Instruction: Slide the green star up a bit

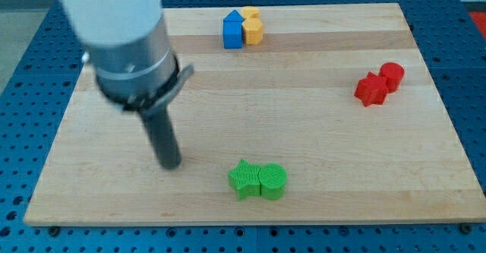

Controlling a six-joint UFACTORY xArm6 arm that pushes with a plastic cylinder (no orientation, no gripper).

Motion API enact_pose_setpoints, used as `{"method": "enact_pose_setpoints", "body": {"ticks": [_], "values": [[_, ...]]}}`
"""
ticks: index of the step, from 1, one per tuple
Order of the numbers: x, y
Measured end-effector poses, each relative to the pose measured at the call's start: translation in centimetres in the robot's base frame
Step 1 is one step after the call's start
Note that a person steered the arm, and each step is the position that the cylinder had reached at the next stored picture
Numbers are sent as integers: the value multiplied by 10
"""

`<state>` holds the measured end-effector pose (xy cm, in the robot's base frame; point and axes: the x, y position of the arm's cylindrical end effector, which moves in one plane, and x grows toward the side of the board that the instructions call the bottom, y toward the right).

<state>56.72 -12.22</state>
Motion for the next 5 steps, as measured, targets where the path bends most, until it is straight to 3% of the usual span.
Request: {"method": "enact_pose_setpoints", "body": {"ticks": [1, 4, 5], "values": [[50, 1], [51, 8], [51, 51]]}}
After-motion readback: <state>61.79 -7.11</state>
